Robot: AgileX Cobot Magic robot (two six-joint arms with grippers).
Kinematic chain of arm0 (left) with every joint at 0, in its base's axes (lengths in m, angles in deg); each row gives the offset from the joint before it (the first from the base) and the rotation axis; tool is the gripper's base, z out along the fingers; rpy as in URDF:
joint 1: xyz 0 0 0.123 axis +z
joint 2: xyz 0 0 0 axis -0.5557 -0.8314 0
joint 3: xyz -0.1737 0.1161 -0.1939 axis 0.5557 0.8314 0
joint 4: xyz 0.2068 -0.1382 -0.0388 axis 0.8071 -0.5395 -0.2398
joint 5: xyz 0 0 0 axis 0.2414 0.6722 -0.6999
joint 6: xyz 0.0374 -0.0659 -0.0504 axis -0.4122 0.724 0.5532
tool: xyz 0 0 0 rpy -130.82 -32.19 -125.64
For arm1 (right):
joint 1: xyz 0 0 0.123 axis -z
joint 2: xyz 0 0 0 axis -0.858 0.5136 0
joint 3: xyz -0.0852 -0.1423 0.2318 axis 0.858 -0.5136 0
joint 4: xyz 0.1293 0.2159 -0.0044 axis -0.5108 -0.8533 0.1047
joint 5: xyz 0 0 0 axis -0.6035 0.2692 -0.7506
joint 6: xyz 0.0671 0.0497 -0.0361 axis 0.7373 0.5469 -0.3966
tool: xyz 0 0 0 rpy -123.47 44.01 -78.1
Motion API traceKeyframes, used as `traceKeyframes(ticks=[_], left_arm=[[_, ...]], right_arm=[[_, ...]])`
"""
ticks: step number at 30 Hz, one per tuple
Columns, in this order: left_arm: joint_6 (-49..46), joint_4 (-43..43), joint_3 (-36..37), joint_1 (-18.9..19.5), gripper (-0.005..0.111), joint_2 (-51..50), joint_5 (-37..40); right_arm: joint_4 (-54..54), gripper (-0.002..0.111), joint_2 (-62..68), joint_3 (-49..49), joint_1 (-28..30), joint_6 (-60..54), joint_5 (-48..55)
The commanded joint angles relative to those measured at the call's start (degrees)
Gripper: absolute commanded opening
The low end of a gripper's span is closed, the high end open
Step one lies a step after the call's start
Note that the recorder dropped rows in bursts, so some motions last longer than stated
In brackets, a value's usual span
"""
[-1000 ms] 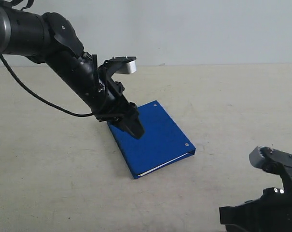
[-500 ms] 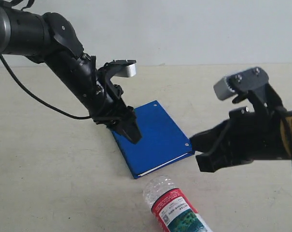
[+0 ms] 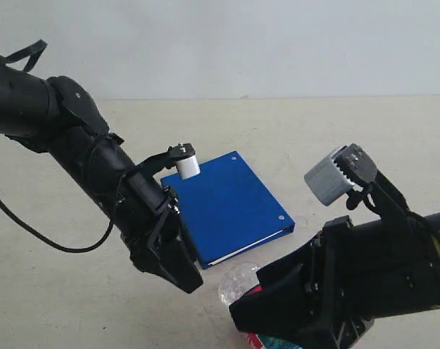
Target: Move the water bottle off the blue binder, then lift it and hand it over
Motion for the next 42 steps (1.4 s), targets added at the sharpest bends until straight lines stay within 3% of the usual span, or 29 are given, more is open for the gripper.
traceKeyframes(ticks=[1, 4, 7, 10, 14, 29, 32, 34, 36, 40, 42], left_arm=[[-8.3, -10.8, 0.1, -3.0, 0.054, 6.3, 3.8], [-28.0, -10.2, 0.1, -10.8, 0.054, 9.5, -2.5], [-30.5, -4.4, 0.1, -16.0, 0.055, 8.2, -12.0], [-29.0, -1.1, 0.1, -19.4, 0.065, 5.8, -17.1], [-25.5, -1.6, 0.1, -20.8, 0.079, 2.5, -18.2], [-28.4, 2.8, 0.1, -21.0, 0.079, -5.0, -17.0], [-28.0, 2.9, 0.1, -21.7, 0.078, -6.6, -20.3], [-25.5, 2.5, 0.1, -22.2, 0.072, -6.8, -23.5], [-19.0, 2.7, 0.1, -22.6, 0.057, -6.4, -25.8], [-3.6, 7.8, -0.1, -22.4, 0.012, -2.2, -25.8], [0.2, 12.2, -0.1, -22.0, 0.004, 0.4, -26.4]], right_arm=[[-0.2, 0.055, -1.1, 0.8, -0.1, -4.3, 4.8], [-0.2, 0.055, -5.6, 3.7, -0.1, -6.7, 10.3], [-0.2, 0.055, -10.9, 5.2, -0.1, -12.2, 24.4], [-0.2, 0.055, -16.2, 5.5, -0.1, -11.1, 41.5], [-0.2, 0.055, -23.4, 5.5, -0.1, -8.5, 45.5], [-0.9, 0.055, -28.4, 5.5, -0.1, -6.3, 41.6], [-0.9, 0.055, -28.4, 5.5, -0.1, -3.3, 39.7], [-0.9, 0.055, -28.4, 5.5, -0.1, -1.5, 38.7], [-0.9, 0.055, -28.4, 5.5, -0.1, -1.2, 37.9], [-0.9, 0.055, -28.4, 5.2, -0.1, -1.2, 36.3], [-0.9, 0.055, -28.4, 5.2, -0.1, -1.2, 36.2]])
